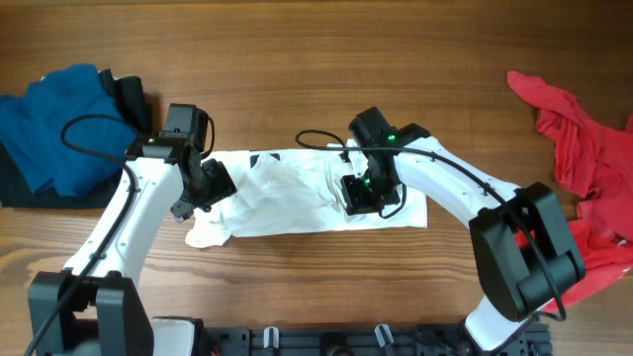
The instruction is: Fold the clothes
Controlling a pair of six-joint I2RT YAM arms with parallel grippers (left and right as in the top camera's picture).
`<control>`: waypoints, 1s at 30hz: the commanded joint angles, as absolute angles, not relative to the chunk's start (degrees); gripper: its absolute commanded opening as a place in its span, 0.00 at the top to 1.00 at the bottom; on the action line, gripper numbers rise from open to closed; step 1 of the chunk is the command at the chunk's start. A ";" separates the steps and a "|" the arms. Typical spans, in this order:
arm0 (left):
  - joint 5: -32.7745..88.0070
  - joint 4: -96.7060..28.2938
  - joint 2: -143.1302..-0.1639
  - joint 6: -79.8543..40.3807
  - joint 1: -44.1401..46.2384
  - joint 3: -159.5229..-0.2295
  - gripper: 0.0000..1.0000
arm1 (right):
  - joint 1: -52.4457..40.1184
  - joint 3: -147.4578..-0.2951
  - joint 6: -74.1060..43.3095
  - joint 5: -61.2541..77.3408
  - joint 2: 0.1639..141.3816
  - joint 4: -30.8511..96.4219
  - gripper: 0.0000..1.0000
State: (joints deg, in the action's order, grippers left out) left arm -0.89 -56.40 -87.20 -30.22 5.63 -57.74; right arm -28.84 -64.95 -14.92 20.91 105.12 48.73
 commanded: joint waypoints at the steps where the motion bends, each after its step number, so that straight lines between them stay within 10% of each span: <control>1: -0.25 -56.42 -87.02 -29.32 5.78 -58.08 0.27 | -29.08 -64.36 -12.99 21.30 106.41 48.66 0.96; 18: -0.25 -56.42 -87.02 -29.32 5.78 -58.08 0.27 | -33.54 -64.36 3.64 26.76 106.41 51.86 0.96; 22: -0.25 -56.42 -87.02 -29.32 5.78 -58.08 0.27 | -33.54 -64.36 -1.54 23.49 106.41 49.65 0.77; 30: -0.25 -56.62 -87.02 -29.30 5.78 -58.08 0.27 | -33.52 -64.40 -7.81 20.45 106.41 45.19 0.73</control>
